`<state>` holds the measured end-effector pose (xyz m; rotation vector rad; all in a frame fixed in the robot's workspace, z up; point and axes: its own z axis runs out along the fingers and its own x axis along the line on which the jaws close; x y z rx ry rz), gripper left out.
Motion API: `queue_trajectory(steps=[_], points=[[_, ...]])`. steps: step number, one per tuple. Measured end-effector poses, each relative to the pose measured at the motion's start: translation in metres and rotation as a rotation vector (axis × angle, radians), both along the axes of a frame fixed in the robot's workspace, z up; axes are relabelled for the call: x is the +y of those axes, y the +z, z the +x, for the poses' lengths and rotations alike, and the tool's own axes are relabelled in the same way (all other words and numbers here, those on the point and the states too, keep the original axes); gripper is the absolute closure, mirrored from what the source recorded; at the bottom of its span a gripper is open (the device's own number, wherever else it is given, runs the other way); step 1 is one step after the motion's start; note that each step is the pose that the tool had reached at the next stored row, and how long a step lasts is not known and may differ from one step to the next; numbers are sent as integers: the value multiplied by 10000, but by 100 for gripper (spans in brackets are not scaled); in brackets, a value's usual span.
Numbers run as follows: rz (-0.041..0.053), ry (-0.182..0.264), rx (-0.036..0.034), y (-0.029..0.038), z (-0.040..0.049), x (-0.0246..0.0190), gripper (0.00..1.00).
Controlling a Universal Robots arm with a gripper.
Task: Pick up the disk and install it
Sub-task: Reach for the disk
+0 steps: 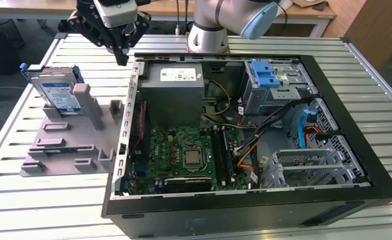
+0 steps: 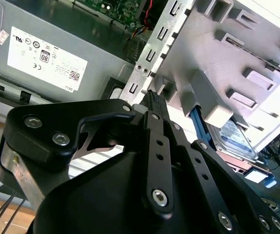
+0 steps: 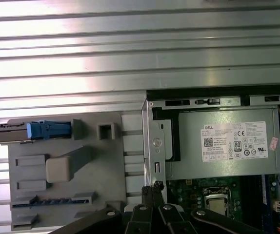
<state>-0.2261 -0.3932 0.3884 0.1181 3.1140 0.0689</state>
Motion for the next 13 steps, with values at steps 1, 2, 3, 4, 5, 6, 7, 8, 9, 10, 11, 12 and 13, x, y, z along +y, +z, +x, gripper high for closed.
queue_trajectory(steps=[1, 2, 3, 4, 5, 6, 7, 8, 9, 10, 11, 12, 13], points=[[0, 0, 1, 0, -4, 1, 89], [0, 0, 0, -1, -7, 1, 89], [-1, 0, 1, -1, -10, 2, 89], [0, 0, 1, -1, -14, 2, 89], [0, 0, 0, -2, -18, 2, 89], [0, 0, 1, -2, -20, 3, 89], [-1, 0, 1, -2, -23, 3, 89], [0, 0, 1, -3, -26, 4, 89], [0, 0, 1, -3, -28, 4, 89], [-1, 0, 0, -4, -31, 4, 89], [0, 0, 0, -4, -34, 4, 89], [0, 0, 1, -5, -37, 5, 89], [0, 0, 0, -5, -40, 5, 89]])
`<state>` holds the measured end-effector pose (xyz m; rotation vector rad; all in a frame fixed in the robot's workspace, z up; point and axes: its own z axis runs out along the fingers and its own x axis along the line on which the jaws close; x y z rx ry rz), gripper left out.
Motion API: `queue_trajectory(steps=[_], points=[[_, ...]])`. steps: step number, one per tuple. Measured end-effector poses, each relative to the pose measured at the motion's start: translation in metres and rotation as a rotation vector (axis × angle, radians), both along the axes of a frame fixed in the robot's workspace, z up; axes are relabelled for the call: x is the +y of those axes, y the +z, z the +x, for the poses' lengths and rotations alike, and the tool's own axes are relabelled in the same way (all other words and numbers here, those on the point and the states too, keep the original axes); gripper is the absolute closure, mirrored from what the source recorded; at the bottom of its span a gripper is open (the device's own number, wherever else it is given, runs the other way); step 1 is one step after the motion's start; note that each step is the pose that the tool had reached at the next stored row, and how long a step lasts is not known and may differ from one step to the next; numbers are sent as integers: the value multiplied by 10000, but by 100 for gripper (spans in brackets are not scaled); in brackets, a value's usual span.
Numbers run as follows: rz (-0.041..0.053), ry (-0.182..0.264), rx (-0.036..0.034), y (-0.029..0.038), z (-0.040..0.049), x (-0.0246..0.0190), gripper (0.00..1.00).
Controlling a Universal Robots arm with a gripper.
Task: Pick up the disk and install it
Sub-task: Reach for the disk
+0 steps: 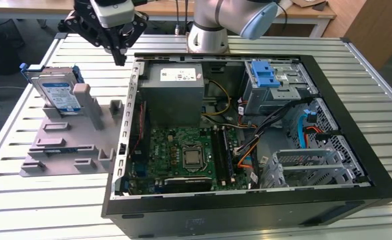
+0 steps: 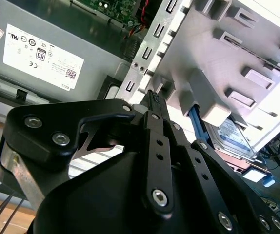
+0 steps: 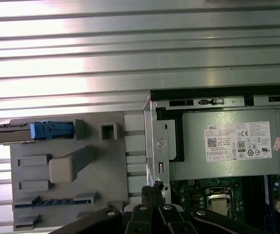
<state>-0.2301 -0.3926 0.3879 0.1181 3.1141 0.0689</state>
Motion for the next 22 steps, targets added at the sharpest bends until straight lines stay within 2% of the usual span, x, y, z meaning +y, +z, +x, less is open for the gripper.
queue_trajectory(steps=[22], points=[[0, 0, 0, -12, -73, 3, 89]])
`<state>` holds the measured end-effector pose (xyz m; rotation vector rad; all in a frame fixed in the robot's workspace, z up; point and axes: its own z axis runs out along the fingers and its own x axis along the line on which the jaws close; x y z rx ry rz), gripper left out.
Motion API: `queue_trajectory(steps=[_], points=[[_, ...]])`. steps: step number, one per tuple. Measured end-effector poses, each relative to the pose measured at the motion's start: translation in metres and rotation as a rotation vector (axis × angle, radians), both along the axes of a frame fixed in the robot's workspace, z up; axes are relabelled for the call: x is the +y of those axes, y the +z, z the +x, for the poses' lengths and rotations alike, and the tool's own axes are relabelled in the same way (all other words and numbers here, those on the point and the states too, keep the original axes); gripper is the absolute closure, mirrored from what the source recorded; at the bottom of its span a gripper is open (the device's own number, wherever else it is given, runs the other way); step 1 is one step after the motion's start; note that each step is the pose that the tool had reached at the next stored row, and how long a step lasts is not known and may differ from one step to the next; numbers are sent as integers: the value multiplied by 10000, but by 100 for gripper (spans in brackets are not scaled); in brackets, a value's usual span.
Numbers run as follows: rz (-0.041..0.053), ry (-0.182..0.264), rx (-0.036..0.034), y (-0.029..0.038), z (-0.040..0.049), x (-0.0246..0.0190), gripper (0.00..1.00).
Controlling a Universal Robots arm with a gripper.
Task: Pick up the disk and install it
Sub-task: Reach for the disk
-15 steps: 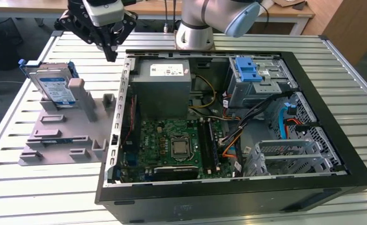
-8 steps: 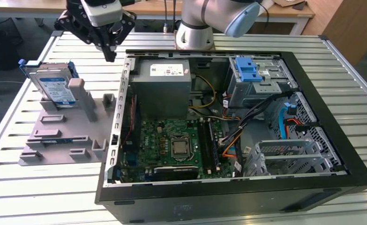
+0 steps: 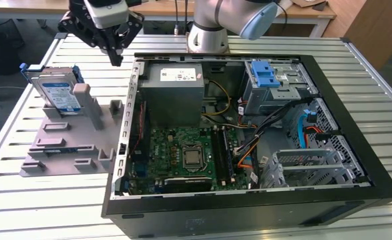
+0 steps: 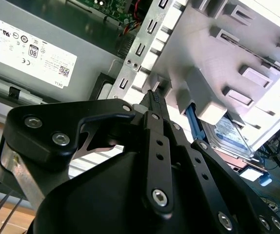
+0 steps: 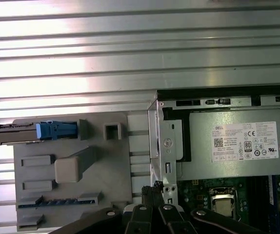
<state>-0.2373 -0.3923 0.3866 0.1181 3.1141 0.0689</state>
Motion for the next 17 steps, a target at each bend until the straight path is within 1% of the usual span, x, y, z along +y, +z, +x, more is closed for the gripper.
queue_trajectory(steps=[17], points=[[0, 0, 0, -10, -57, 4, 89]])
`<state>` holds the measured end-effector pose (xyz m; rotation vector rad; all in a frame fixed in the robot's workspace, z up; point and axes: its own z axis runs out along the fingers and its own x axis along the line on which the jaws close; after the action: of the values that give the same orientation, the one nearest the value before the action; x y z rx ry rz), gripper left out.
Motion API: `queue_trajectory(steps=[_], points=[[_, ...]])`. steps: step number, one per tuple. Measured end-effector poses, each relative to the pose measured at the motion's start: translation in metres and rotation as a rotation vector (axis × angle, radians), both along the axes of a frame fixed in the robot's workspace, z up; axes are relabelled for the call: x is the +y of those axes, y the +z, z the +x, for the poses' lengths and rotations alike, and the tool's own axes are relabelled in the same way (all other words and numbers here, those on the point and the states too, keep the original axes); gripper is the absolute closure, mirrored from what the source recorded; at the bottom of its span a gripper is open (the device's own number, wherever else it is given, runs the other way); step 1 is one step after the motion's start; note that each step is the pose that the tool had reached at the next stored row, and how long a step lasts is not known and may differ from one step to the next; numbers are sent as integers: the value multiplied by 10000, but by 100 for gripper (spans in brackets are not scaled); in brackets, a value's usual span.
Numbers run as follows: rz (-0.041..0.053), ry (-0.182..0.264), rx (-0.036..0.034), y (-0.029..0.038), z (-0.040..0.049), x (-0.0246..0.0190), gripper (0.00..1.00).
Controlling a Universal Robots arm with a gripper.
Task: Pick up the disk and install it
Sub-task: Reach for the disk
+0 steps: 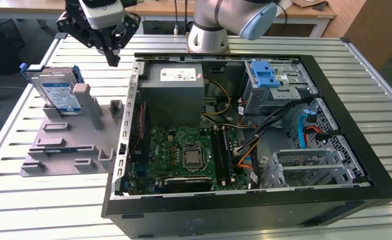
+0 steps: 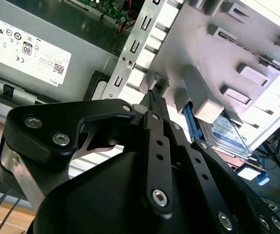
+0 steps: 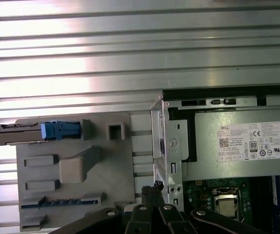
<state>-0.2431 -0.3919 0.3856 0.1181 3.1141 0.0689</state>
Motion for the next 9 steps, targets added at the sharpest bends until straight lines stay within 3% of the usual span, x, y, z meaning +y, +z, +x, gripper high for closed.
queue_trajectory(steps=[9], points=[[0, 0, 1, -6, -24, 4, 89]])
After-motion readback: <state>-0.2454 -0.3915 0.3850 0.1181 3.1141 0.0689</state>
